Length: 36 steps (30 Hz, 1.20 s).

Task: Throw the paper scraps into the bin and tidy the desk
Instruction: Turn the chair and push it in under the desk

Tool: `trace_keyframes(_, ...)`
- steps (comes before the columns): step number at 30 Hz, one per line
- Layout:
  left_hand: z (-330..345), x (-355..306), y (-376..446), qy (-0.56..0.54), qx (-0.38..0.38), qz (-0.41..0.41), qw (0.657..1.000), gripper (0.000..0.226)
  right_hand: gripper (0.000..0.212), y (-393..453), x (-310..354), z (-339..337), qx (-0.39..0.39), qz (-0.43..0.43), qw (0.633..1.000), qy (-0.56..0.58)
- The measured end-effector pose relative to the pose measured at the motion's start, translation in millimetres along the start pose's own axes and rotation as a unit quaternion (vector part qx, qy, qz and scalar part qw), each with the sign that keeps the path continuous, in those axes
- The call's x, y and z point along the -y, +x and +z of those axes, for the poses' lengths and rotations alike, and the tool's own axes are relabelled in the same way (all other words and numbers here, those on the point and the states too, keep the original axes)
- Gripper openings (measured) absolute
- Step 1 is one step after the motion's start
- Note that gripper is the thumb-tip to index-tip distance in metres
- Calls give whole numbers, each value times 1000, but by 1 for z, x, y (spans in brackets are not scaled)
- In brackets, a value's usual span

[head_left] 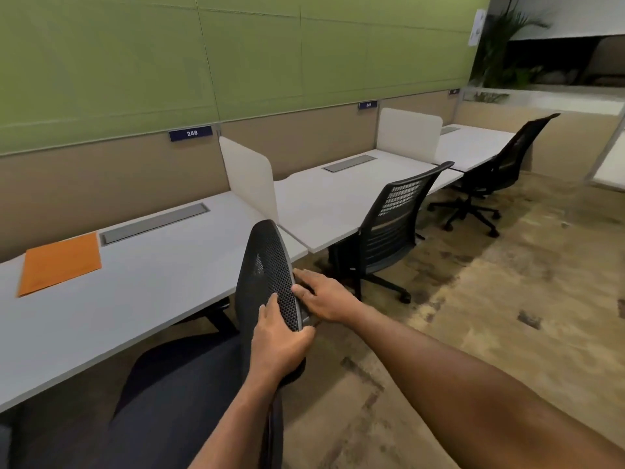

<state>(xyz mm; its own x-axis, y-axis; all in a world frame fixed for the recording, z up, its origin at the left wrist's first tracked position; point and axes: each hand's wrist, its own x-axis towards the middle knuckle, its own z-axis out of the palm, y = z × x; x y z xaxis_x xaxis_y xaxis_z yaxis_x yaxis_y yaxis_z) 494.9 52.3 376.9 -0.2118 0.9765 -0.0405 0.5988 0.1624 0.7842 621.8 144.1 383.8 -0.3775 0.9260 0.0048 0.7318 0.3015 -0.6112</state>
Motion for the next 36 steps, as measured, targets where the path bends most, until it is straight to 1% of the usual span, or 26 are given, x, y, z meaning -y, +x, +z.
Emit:
trace_keyframes(2,-8,6,-13,15,5,-24,1000,104,62,-10,-6,3,7,0,999,-31)
trace_keyframes(3,-13,10,-19,29,6,-32,999,102,66,-16,-8,4,14,-5,999,-34)
trace_keyframes(5,-23,17,-35,54,2,-34,998,90,72,-30,-10,8,24,-27,999,-30)
trace_keyframes(8,-36,24,-69,114,-6,-49,992,73,73,-51,-12,12,40,-64,997,-24)
trace_keyframes(11,-48,31,-109,197,-30,-72,977,53,74,-69,-9,16,49,-81,995,-18)
trace_keyframes(14,-59,37,-143,255,-56,-96,961,41,75,-82,0,15,45,-104,993,-15)
trace_keyframes(15,-63,39,-152,266,-61,-105,956,42,75,-85,4,14,36,-114,993,-19)
trace_keyframes(18,-79,46,-178,278,-54,-134,950,56,74,-90,13,11,6,-131,991,-28)
trace_keyframes(20,-91,51,-197,284,-52,-147,946,65,72,-91,15,8,-2,-124,991,-47)
trace_keyframes(22,-103,59,-215,287,-60,-158,943,69,71,-91,11,7,-10,-106,991,-75)
trace_keyframes(25,-117,73,-242,285,-77,-168,941,66,70,-94,-1,10,-22,-67,995,-77)
trace_keyframes(28,-131,85,-270,273,-94,-163,943,57,66,-103,-2,20,-35,-56,998,-10)
trace_keyframes(30,-137,93,-288,301,-102,-140,938,55,69,-113,6,23,-47,-34,998,32)
trace_keyframes(31,-139,98,-298,330,-108,-119,930,53,73,-118,10,24,-47,-32,998,27)
trace_keyframes(33,-141,109,-316,368,-147,-74,915,59,81,-128,18,26,-32,-48,998,0)
trace_keyframes(36,-150,121,-333,367,-270,-32,890,68,86,-143,27,29,-28,-63,998,-5)
